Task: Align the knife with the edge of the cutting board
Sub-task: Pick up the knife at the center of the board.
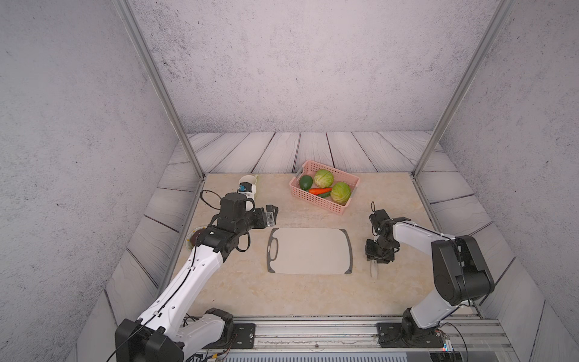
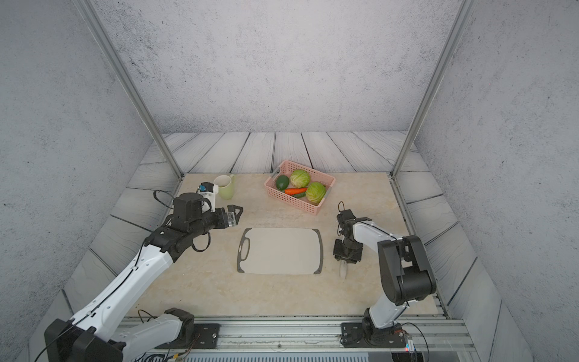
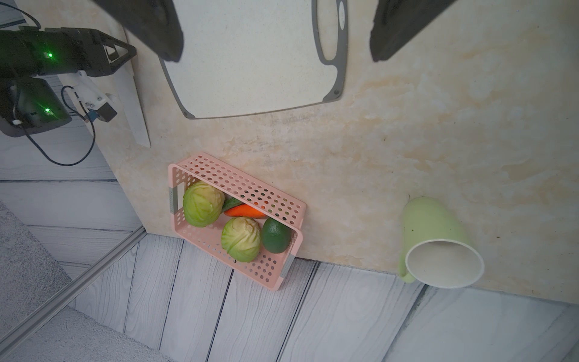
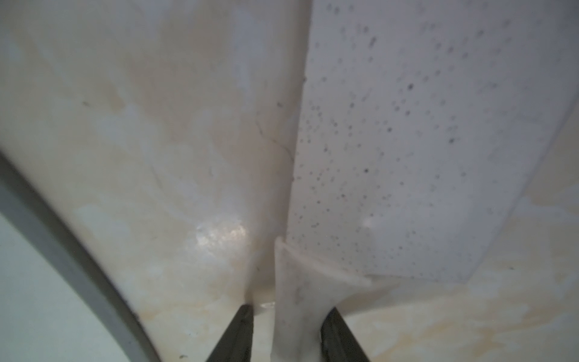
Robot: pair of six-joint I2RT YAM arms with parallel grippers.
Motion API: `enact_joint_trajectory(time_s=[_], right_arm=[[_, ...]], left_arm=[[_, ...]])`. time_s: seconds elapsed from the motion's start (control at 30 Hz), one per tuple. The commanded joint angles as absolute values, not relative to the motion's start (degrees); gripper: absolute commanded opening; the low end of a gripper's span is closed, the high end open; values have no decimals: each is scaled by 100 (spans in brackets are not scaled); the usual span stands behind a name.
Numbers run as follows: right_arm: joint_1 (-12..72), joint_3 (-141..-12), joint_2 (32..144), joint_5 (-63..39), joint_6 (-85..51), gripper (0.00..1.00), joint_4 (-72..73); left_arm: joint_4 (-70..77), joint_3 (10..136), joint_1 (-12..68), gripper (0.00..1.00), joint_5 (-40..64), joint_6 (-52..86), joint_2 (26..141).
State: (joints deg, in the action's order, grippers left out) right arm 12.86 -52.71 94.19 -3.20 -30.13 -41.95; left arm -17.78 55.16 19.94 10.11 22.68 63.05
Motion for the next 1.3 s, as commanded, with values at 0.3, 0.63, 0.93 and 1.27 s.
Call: enact_joint_trajectory(time_s=[0.3, 0.63, 0.93, 1.27], right_arm=[[1308, -5438, 9798, 1, -3304, 35, -4251], [1310, -5220, 9561, -144, -3271, 0, -4097], [1485, -4822, 8655, -72, -3422, 0, -4125], [2058, -4412, 7773, 46, -3699, 0, -4244]], left_arm=[[-1810, 5655, 2030, 98, 978, 2177, 6214], [-1795, 5643, 2030, 98, 966, 2180, 6175], [-1793, 5645, 2030, 98, 992, 2179, 6161], [-1801, 5647, 2030, 98, 1001, 2177, 6146]])
